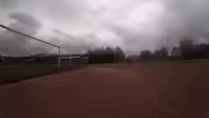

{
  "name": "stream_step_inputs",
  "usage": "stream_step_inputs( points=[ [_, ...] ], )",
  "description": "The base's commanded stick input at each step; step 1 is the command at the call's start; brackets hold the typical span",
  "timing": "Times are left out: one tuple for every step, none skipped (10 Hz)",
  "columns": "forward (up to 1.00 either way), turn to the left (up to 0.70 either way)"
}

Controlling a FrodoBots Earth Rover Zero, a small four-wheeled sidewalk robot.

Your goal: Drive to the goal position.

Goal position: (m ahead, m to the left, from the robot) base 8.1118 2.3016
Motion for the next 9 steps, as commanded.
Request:
stream_step_inputs(
  points=[
    [0.70, 0.00],
    [0.70, 0.00],
    [0.70, 0.00],
    [0.70, 0.00],
    [0.70, 0.00],
    [0.70, 0.00],
    [0.70, 0.00],
    [0.70, 0.00],
    [0.70, 0.00]
  ],
)
